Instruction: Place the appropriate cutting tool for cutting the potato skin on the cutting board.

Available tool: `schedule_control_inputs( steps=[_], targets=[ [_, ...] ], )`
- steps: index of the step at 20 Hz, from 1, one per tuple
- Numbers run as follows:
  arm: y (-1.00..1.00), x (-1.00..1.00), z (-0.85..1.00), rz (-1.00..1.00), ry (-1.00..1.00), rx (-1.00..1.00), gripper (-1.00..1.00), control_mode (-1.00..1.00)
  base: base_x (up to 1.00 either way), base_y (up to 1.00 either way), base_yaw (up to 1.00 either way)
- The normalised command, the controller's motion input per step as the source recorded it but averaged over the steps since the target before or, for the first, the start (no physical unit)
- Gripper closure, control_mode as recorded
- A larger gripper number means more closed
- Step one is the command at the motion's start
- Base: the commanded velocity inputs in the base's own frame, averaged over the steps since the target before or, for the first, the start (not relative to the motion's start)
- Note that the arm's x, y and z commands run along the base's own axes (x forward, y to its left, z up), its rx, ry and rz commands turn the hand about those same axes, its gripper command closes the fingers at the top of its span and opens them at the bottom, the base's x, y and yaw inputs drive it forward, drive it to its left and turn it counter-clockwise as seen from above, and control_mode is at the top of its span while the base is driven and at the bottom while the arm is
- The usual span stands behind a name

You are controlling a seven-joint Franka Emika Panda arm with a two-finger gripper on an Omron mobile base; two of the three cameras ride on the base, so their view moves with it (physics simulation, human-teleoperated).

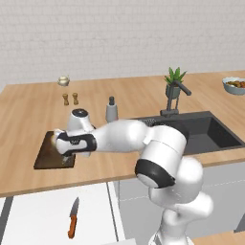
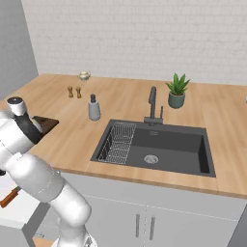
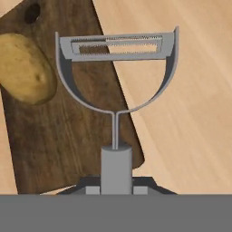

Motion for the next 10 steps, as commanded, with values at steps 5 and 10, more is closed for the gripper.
schedule_control_inputs(
  steps=[5, 10],
  targets=[
    [0.35, 0.49, -0.21, 0.00, 0.00, -0.02, 1.00, -1.00, 0.00, 0.00, 0.00],
    [0.29, 0.19, -0.10, 0.00, 0.00, -0.03, 1.00, -1.00, 0.00, 0.00, 0.00]
  ],
)
